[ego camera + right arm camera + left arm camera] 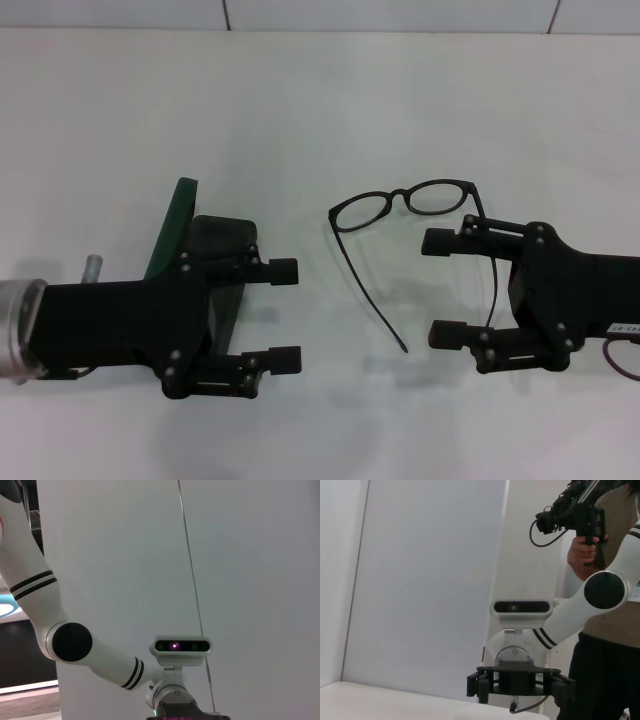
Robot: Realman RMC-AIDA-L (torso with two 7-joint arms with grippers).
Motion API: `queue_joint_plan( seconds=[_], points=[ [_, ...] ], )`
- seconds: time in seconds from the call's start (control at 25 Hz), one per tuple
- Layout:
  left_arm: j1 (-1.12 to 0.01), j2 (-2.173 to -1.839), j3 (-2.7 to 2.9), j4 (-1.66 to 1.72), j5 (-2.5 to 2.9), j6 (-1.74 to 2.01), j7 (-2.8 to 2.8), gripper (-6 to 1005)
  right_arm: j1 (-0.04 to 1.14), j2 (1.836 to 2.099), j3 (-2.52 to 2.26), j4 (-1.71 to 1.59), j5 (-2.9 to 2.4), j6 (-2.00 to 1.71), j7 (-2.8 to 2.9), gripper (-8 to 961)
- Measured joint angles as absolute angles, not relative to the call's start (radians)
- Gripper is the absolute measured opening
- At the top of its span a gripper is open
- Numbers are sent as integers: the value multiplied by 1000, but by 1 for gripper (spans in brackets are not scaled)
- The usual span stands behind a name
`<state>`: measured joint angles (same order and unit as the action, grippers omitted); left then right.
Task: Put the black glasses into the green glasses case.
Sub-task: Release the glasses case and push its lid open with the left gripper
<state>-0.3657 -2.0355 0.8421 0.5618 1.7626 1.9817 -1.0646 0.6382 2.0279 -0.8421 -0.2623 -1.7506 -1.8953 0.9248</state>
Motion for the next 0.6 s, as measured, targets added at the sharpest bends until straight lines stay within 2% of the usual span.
queue_joint_plan(
  seconds=[0.6],
  points=[
    [-369,-2035,842,563,1764,1982,-1075,781,635,2028,-837,-256,-1744,-1891,894,809]
  ],
)
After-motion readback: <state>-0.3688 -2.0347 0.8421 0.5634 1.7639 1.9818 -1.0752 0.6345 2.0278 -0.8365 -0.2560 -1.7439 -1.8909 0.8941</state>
